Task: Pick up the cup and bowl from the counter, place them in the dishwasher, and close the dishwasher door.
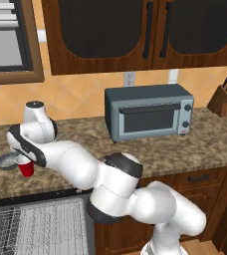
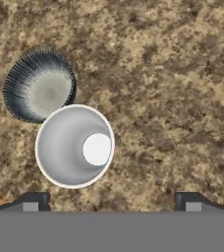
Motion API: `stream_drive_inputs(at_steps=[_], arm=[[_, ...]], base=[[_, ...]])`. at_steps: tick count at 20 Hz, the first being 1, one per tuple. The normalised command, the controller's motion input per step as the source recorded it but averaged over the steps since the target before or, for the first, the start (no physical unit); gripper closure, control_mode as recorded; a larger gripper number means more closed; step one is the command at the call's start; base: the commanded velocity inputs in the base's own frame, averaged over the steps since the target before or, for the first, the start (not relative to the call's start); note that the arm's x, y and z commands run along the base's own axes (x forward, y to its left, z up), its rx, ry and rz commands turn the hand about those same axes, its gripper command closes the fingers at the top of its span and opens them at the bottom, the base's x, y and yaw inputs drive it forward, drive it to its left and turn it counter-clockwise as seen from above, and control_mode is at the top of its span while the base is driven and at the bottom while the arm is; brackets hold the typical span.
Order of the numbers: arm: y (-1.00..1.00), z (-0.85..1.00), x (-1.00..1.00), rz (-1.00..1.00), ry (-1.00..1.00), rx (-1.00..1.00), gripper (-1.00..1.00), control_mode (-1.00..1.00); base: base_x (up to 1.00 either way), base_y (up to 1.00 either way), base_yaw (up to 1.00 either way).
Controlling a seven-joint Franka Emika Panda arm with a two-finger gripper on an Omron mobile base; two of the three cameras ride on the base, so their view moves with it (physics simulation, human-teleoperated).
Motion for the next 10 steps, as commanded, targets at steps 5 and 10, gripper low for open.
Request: stream_drive_inputs(at_steps=[5, 10], arm=[[0.24, -0.16, 0.36, -0.11, 0.00, 0.03, -1.00, -1.00], [0.04, -0.14, 0.07, -0.02, 0.05, 0.00, -1.00, -1.00]], base=[[0.00, 0.00, 0.00], [0.00, 0.00, 0.00]])
